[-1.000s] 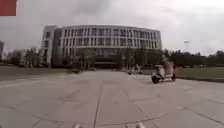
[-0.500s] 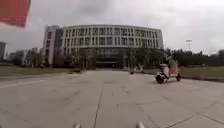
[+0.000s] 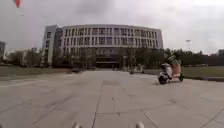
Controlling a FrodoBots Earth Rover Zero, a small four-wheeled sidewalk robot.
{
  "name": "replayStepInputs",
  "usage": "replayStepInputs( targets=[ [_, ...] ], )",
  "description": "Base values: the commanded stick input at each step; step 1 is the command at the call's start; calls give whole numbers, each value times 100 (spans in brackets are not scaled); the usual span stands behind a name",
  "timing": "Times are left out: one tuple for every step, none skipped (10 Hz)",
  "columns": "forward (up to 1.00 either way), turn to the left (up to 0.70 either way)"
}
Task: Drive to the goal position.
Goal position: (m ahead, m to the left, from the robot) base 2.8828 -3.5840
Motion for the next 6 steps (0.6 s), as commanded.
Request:
replayStepInputs(
  targets=[
    [50, 0],
    [50, 0],
    [50, 0],
    [50, 0],
    [50, 0],
    [50, 0]
  ],
)
